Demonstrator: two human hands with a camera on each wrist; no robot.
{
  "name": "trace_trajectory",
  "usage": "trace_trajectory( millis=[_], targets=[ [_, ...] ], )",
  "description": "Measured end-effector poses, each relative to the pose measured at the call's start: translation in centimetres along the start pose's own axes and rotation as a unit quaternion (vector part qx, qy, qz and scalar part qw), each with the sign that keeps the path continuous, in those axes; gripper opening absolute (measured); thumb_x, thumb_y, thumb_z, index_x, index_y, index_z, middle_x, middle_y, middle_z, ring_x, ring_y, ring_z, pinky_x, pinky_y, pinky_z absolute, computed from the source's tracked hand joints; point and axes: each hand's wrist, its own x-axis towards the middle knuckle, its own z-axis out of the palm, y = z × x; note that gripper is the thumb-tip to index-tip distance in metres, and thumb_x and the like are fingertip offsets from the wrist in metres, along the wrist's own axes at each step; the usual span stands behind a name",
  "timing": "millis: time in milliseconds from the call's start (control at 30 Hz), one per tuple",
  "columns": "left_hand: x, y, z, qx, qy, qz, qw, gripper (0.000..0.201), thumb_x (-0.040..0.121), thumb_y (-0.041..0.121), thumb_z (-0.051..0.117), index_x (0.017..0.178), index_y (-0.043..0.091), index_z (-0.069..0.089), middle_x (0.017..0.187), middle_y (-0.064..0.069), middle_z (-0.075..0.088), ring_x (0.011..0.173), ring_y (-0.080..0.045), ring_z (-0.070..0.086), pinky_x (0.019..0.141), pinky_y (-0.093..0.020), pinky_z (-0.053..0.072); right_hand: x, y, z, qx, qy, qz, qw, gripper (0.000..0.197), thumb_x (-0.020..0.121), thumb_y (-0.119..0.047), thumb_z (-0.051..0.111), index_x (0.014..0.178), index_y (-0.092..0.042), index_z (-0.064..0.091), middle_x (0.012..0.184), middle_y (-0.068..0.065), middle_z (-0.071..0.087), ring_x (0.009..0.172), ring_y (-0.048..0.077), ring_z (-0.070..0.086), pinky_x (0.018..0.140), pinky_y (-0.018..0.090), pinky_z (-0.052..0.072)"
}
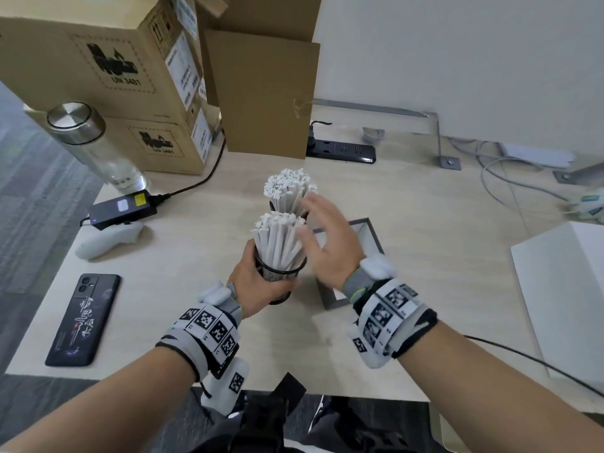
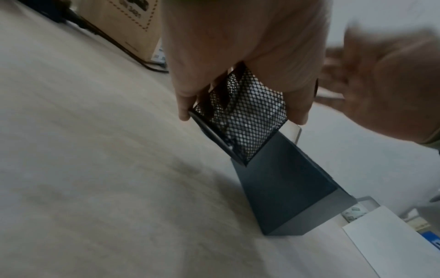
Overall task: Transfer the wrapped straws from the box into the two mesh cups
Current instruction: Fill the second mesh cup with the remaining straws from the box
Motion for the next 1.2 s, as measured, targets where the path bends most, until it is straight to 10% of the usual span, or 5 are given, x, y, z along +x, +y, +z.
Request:
trace_trajectory(
  millis=[167,333,467,900,1200],
  targets=[
    [-0.3,-0.8,-1.1,0.013,0.036,-0.012,0.999,0.085,0.050,0.039,0.088,0.120,0.037,0.040,0.109,0.024,0.060,0.099,0.012,0.056,0.082,-0.022,0.047,1.0,3.7,-1.8,0.041,-0.049,0.366,0.928,0.059,0.087,-0.051,0.059,0.134,-0.019,0.046,0.130,0.002,0.056,0.115,0.021,0.056,0.095,0.031,0.045],
    [-0.8,-1.1,-1.0,0.004,0.051,-0.022,0.998,0.093,0.041,0.052,0.082,0.123,0.034,0.040,0.109,0.027,0.056,0.094,0.021,0.052,0.076,-0.009,0.041,-0.8,5.2,1.3,0.008,-0.225,0.444,0.867,0.100,0.070,-0.059,0.068,0.147,-0.014,0.025,0.129,0.006,0.050,0.115,0.024,0.053,0.094,0.038,0.049],
    [-1.0,-1.5,-1.3,0.012,0.056,-0.023,0.998,0.093,0.042,0.052,0.083,0.123,0.033,0.041,0.109,0.026,0.057,0.096,0.019,0.053,0.078,-0.013,0.043,-0.6,5.3,2.8,0.019,-0.244,0.489,0.837,0.081,0.073,-0.039,0.073,0.137,-0.003,0.037,0.128,0.011,0.051,0.115,0.030,0.054,0.096,0.039,0.049],
    [-0.6,-0.9,-0.5,0.023,0.041,-0.027,0.999,0.089,0.047,0.043,0.087,0.121,0.034,0.040,0.109,0.025,0.058,0.099,0.017,0.052,0.080,-0.014,0.043,-0.8,5.7,3.0,-0.088,-0.133,0.388,0.908,0.051,0.079,-0.057,0.064,0.104,-0.014,0.049,0.089,0.002,0.058,0.082,0.024,0.057,0.067,0.032,0.043],
    [0.1,-0.3,-0.6,0.028,0.032,-0.019,0.999,0.080,0.057,0.043,0.087,0.122,0.034,0.040,0.110,0.026,0.057,0.101,0.016,0.052,0.081,-0.019,0.046,0.4,3.6,-1.3,0.040,-0.013,0.283,0.958,0.028,0.099,-0.029,0.041,0.088,-0.011,0.059,0.066,0.001,0.061,0.054,0.019,0.052,0.060,0.034,0.050]
  ],
)
